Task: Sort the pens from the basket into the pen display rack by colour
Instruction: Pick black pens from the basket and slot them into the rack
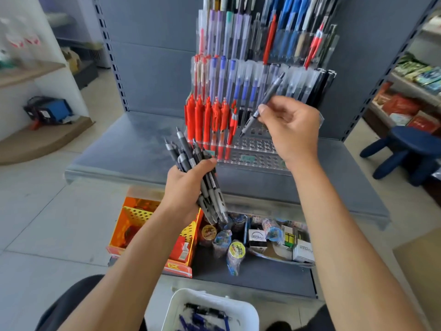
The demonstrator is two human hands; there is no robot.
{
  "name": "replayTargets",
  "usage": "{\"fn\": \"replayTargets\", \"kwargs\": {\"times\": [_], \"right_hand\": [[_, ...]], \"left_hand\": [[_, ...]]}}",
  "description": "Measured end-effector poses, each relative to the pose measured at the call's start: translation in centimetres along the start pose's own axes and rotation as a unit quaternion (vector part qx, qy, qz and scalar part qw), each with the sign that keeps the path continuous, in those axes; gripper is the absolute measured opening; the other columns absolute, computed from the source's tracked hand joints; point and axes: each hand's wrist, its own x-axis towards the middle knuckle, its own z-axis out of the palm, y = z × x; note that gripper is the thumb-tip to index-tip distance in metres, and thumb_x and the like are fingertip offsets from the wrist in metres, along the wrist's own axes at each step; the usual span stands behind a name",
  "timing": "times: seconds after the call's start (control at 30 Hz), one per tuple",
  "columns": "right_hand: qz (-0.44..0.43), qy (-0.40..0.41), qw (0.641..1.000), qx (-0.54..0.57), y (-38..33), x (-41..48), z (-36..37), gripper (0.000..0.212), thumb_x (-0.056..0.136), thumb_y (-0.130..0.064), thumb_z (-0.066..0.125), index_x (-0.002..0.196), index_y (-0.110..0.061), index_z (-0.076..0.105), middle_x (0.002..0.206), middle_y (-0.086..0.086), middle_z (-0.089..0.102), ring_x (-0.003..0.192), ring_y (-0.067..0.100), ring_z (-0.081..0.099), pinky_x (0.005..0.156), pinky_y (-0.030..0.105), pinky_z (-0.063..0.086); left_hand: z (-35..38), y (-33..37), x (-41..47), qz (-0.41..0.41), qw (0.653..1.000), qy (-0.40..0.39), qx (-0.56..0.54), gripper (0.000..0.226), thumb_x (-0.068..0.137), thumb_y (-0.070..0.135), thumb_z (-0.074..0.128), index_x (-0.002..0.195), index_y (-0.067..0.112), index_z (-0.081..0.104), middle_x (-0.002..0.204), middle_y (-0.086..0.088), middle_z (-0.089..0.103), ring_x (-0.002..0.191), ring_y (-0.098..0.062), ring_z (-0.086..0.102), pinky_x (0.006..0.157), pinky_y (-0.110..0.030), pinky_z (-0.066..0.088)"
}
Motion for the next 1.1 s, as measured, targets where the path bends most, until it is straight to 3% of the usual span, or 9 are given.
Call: {"fn": "replayTargets", "kwargs": {"times": [0.13,0.33,0.43,0.7,0.83,0.93,1.03,1.1], "right_hand": [[-0.022,0.013,0.999,-0.029,0.9,0.0,1.2,0.015,0.089,-0.015,0.075,0.100,-0.006,0.077,0.085,-0.005,0.074,0.080,0.002,0.071,0.075,0.015,0.055],[-0.034,-0.051,0.992,-0.110,1.4,0.1,2.4,0.011,0.091,-0.017,0.072,0.097,-0.012,0.079,0.083,-0.008,0.074,0.075,-0.001,0.069,0.072,0.013,0.054],[-0.011,-0.091,0.989,-0.115,1.1,-0.3,3.3,0.014,0.091,-0.020,0.073,0.103,-0.018,0.080,0.084,-0.014,0.075,0.075,0.000,0.070,0.072,0.013,0.055],[0.075,-0.084,0.975,-0.191,1.5,-0.5,3.4,0.014,0.085,-0.023,0.077,0.098,-0.018,0.081,0.081,-0.011,0.075,0.073,0.000,0.069,0.073,0.027,0.061],[0.099,-0.094,0.977,-0.164,0.1,-1.2,2.3,0.010,0.082,-0.016,0.079,0.091,-0.018,0.073,0.081,-0.012,0.070,0.072,-0.003,0.064,0.068,0.013,0.053],[0.148,-0.225,0.960,-0.074,-2.0,-2.3,1.1,0.010,0.082,-0.028,0.082,0.084,-0.020,0.075,0.082,-0.004,0.075,0.076,0.003,0.069,0.072,0.020,0.056],[0.194,-0.393,0.898,-0.044,-3.4,-3.5,0.6,0.022,0.077,-0.034,0.085,0.090,-0.019,0.077,0.085,0.000,0.078,0.079,0.009,0.072,0.070,0.025,0.056],[0.214,-0.427,0.878,-0.038,-3.7,-3.9,0.7,0.027,0.077,-0.028,0.087,0.097,-0.016,0.074,0.083,0.001,0.078,0.076,0.011,0.074,0.066,0.024,0.055]], "left_hand": [[0.3,-0.1,0.1,-0.008,1.000,-0.004,-0.016,0.007,0.092,0.015,0.070,0.091,0.010,0.065,0.076,-0.008,0.061,0.066,-0.018,0.062,0.061,-0.033,0.053],[0.6,-0.3,-0.1,-0.004,1.000,0.001,-0.025,0.008,0.091,0.013,0.071,0.093,0.009,0.065,0.076,-0.008,0.060,0.070,-0.018,0.062,0.067,-0.036,0.053],[0.4,-0.2,-0.2,-0.006,1.000,0.002,-0.022,0.007,0.090,0.015,0.072,0.092,0.010,0.067,0.077,-0.008,0.061,0.071,-0.019,0.063,0.066,-0.035,0.054],[-0.1,0.0,-0.5,-0.007,1.000,0.004,-0.008,0.014,0.089,0.016,0.074,0.100,0.008,0.071,0.080,-0.006,0.065,0.079,-0.020,0.066,0.074,-0.038,0.057],[-0.2,0.0,-0.7,-0.002,1.000,0.002,-0.011,0.012,0.089,0.015,0.074,0.098,0.008,0.070,0.079,-0.008,0.064,0.073,-0.019,0.066,0.065,-0.032,0.056],[0.0,0.0,-0.8,0.003,0.999,0.000,-0.038,0.008,0.090,0.013,0.073,0.094,0.008,0.068,0.076,-0.007,0.064,0.070,-0.018,0.064,0.061,-0.029,0.056],[0.2,0.1,-0.8,0.014,0.998,-0.008,-0.062,0.010,0.092,0.011,0.071,0.097,0.003,0.068,0.076,-0.008,0.066,0.070,-0.021,0.064,0.061,-0.031,0.056],[0.3,0.0,-0.9,0.014,0.997,-0.009,-0.076,0.012,0.093,0.011,0.069,0.099,0.001,0.068,0.081,-0.012,0.069,0.073,-0.024,0.069,0.063,-0.033,0.058]]}}
